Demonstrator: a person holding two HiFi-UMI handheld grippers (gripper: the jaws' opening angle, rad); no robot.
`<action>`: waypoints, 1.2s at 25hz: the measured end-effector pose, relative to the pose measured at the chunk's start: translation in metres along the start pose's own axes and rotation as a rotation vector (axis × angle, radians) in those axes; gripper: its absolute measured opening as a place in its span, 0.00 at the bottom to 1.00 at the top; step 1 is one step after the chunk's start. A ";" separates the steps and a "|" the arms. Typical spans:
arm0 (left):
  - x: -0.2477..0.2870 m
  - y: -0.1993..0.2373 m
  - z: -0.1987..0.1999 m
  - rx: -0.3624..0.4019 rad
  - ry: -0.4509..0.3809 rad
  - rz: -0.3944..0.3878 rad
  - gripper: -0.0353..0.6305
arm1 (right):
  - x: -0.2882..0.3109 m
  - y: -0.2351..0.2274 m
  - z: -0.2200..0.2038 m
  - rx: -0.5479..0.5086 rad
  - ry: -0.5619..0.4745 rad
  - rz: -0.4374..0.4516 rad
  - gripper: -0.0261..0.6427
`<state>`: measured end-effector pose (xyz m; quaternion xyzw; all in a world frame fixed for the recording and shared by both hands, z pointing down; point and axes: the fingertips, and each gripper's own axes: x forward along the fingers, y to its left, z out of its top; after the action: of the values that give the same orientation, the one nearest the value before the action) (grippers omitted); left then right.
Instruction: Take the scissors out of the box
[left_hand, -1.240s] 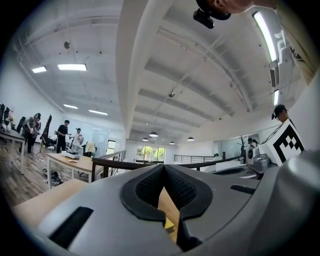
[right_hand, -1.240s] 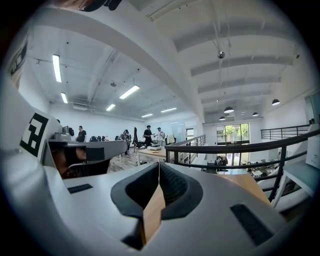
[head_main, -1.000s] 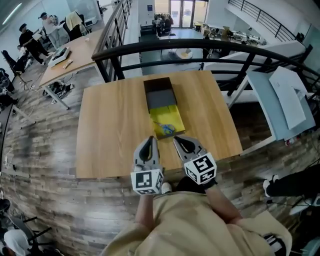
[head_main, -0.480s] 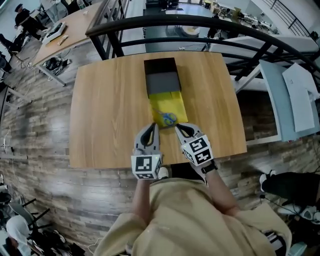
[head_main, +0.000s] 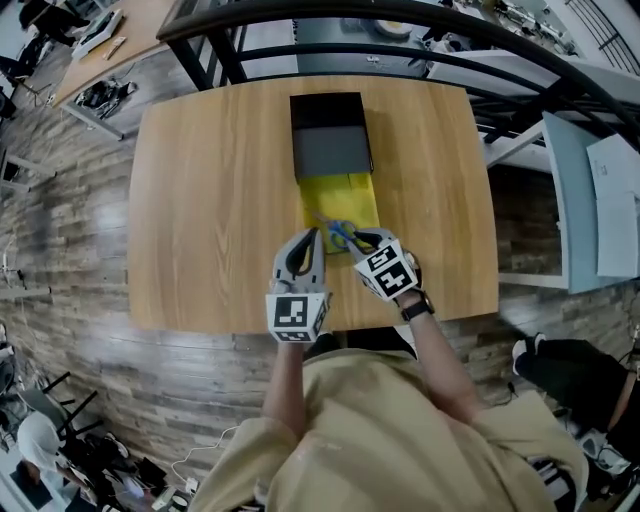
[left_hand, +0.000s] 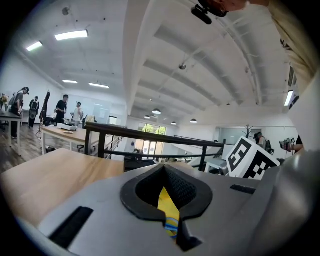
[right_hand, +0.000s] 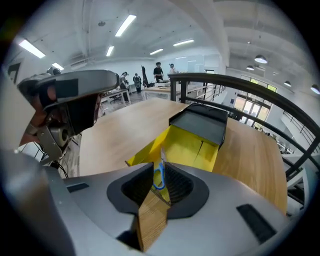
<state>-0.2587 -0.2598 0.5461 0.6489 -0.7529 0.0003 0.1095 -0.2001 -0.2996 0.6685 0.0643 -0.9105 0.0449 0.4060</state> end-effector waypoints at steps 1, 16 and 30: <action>0.004 0.004 -0.003 -0.005 0.006 0.006 0.07 | 0.008 -0.001 -0.003 0.000 0.038 0.022 0.14; 0.040 0.046 -0.032 -0.068 0.065 0.086 0.07 | 0.101 -0.010 -0.045 -0.026 0.381 0.207 0.23; 0.019 0.076 -0.032 -0.087 0.079 0.163 0.07 | 0.110 -0.022 -0.043 -0.144 0.436 0.112 0.17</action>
<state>-0.3303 -0.2616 0.5911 0.5795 -0.7977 0.0019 0.1668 -0.2382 -0.3243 0.7795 -0.0264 -0.8044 0.0150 0.5933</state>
